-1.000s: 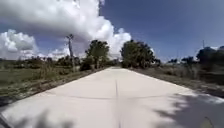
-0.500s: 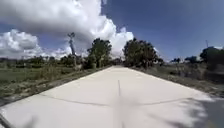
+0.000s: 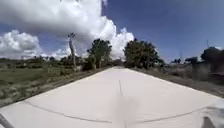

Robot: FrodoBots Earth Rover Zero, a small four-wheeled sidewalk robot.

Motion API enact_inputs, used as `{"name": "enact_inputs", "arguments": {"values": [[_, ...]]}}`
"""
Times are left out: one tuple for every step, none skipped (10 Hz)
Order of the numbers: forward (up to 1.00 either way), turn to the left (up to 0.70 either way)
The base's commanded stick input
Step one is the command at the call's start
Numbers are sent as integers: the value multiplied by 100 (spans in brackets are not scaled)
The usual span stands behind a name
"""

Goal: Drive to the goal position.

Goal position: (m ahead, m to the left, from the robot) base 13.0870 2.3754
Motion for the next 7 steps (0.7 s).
{"name": "enact_inputs", "arguments": {"values": [[70,-35],[70,-35],[70,-35],[70,-35],[70,-32],[70,-26],[70,-20]]}}
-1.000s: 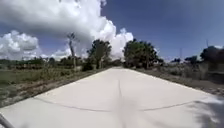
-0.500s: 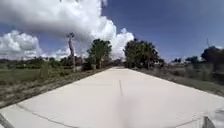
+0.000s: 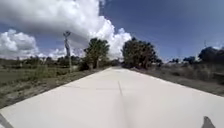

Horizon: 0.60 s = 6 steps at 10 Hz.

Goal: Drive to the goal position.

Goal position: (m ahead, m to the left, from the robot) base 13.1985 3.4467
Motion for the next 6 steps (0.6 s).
{"name": "enact_inputs", "arguments": {"values": [[70,-14],[70,-8],[70,-2],[70,0],[70,0],[70,0]]}}
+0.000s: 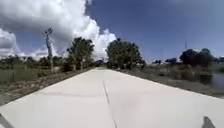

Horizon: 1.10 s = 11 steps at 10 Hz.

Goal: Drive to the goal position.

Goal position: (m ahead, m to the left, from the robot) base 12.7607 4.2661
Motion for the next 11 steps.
{"name": "enact_inputs", "arguments": {"values": [[70,0],[70,0],[70,0],[70,0],[70,0],[70,0],[70,0],[70,0],[70,0],[70,0],[70,0]]}}
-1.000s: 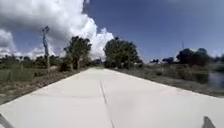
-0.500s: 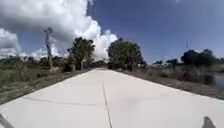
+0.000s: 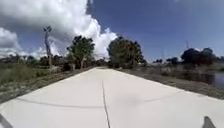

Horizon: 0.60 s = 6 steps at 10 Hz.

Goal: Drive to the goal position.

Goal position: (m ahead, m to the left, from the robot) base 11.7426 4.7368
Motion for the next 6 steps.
{"name": "enact_inputs", "arguments": {"values": [[70,0],[70,-3],[70,-8],[70,-13],[70,-18],[70,-23]]}}
